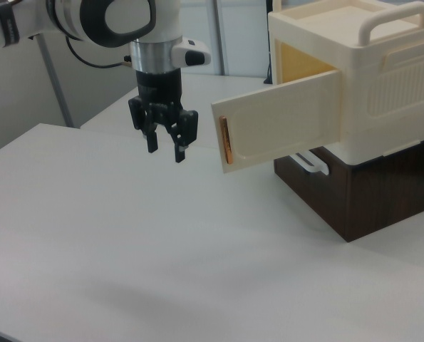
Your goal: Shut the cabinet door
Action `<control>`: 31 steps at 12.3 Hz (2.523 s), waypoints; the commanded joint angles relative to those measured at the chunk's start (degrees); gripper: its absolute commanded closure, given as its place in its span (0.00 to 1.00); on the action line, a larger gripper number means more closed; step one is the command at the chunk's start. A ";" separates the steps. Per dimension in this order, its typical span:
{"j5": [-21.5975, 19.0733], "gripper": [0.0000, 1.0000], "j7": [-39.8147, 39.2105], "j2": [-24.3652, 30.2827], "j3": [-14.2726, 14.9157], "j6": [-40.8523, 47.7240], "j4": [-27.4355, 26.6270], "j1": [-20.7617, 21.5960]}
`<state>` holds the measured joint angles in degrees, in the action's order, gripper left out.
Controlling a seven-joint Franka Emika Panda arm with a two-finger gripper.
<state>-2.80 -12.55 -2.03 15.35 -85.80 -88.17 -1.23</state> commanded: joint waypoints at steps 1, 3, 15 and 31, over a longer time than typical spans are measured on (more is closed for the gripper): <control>1.04 0.75 -5.54 1.33 0.56 3.18 -0.95 0.70; 3.05 0.80 -8.36 1.33 0.56 5.20 -0.95 0.79; 6.32 0.96 -41.76 -1.75 2.76 -20.79 -0.69 -2.03; -6.69 0.96 -7.62 -14.74 2.84 -51.13 3.60 4.30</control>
<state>-8.77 -29.89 -12.13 17.66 -133.49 -87.98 1.17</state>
